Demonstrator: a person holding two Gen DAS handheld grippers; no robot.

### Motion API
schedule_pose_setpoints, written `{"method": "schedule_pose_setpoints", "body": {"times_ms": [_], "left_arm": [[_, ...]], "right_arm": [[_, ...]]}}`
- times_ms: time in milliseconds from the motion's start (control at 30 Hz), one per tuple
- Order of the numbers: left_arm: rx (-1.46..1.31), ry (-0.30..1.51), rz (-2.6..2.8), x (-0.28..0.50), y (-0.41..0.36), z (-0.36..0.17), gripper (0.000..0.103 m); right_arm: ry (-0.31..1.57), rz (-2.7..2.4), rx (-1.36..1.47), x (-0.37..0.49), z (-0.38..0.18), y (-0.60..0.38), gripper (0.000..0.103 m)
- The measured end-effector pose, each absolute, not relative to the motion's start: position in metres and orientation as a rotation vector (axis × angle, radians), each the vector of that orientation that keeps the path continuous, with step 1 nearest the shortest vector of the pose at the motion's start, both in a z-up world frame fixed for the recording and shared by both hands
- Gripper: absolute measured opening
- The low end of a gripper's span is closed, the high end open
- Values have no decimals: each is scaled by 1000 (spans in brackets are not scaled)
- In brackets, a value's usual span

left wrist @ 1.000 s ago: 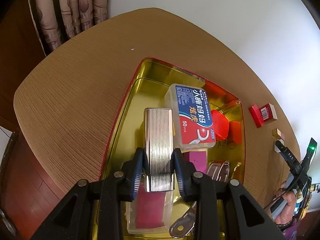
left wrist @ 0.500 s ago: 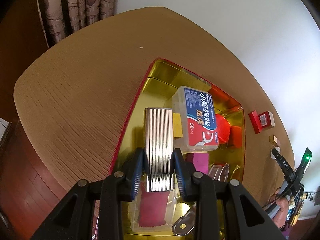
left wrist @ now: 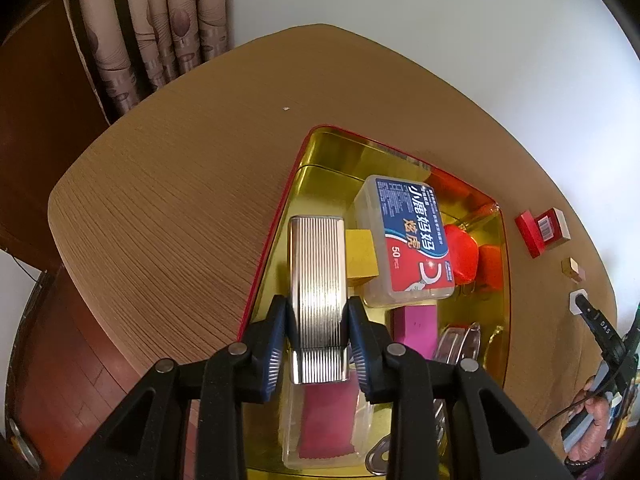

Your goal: Organize rigid objects

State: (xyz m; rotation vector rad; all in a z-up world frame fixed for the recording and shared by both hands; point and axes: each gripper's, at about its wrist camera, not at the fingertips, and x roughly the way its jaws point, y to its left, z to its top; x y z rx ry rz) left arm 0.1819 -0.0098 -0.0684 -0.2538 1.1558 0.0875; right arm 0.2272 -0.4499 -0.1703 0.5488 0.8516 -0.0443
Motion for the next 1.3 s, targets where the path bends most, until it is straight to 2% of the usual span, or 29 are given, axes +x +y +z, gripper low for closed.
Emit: {"method": "schedule_pose_setpoints", "body": {"times_ms": [200,333,567,633,667,967,1100,1300], "left_arm": [[-212,1148,97,179,-14,-64,31],[-181,1101,95,175,-15,-52,38],[-224,1065,95,156,-11,-33,44],[-253,1069,84,145,-11,-32,44],[-263,1068,80,140,-11,-32,44],[-309,1062,84,107,-19,-46,45],[-268,993,97,103,-22,-42,45],[-278,996,-79,101,-43,-36,45]], "right_arm": [[841,-19,581,211,-163,-454,29],[823,-5,562,200,-154,-449,29],[812,-4,512,198,-147,-437,30],[811,-10,495,196,-147,-435,47],[805,-11,493,195,-147,-434,50],[813,-29,507,196,-151,-438,53],[804,-23,528,191,-154,-442,63],[769,-59,515,173,-165,-458,67]]}}
